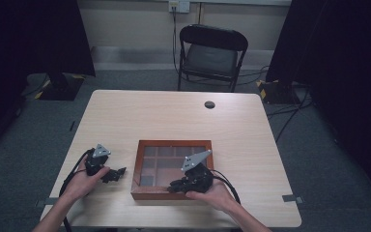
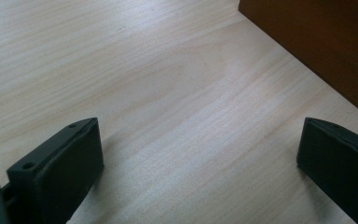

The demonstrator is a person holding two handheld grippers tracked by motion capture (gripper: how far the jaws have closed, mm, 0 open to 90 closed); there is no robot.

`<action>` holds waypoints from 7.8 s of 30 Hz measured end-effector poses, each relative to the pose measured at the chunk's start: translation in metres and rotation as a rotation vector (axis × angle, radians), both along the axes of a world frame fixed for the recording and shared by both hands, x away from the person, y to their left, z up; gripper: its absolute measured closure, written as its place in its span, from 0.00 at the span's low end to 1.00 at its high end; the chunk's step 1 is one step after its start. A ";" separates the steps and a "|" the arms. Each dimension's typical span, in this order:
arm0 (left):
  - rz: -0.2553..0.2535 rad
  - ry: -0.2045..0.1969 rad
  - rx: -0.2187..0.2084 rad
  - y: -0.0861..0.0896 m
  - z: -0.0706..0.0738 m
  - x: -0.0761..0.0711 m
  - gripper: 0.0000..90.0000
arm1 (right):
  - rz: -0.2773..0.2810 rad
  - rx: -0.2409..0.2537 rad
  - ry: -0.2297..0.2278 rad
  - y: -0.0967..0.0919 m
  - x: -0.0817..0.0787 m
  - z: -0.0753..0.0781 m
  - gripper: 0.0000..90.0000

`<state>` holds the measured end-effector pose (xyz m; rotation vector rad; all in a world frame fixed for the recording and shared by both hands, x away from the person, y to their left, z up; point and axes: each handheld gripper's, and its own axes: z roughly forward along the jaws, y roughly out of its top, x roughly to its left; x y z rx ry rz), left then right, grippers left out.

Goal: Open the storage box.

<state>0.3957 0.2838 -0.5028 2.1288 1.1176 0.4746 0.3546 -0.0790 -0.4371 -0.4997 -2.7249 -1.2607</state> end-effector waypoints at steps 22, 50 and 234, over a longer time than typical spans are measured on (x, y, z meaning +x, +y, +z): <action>0.001 0.000 -0.001 0.000 0.000 0.000 0.00 | 0.010 -0.003 0.007 0.000 0.002 0.008 0.91; 0.001 0.000 -0.004 0.000 0.000 0.000 0.00 | 0.016 0.049 0.012 -0.001 0.004 0.029 0.92; -0.011 0.001 -0.007 0.000 0.000 0.001 0.00 | -0.031 0.029 -0.074 0.001 0.056 0.127 0.92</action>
